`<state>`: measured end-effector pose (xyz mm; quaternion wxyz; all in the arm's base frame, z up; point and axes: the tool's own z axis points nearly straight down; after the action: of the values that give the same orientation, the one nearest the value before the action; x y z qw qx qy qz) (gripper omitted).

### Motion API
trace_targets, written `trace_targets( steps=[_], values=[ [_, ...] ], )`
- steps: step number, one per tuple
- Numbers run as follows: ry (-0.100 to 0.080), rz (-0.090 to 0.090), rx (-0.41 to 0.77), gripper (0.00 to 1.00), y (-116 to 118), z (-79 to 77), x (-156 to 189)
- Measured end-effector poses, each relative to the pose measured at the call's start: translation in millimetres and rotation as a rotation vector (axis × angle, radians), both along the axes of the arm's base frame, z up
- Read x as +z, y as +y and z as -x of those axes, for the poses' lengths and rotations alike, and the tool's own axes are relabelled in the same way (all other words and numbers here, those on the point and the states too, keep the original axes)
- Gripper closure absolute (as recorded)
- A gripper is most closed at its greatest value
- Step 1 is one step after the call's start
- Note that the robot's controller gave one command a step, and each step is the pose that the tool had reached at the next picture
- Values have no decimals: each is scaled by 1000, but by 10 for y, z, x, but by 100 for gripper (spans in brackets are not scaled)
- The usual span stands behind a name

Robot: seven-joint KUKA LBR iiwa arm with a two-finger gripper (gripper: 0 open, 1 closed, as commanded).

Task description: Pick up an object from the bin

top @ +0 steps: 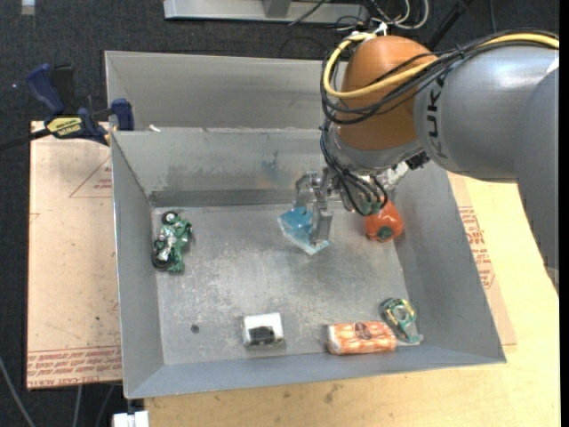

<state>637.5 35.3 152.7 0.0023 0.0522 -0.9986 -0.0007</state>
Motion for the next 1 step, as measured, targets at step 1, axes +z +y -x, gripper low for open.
trace_targets(
  steps=[1],
  values=[
    [-21,0,7,100,141,-61,-131]
  ],
)
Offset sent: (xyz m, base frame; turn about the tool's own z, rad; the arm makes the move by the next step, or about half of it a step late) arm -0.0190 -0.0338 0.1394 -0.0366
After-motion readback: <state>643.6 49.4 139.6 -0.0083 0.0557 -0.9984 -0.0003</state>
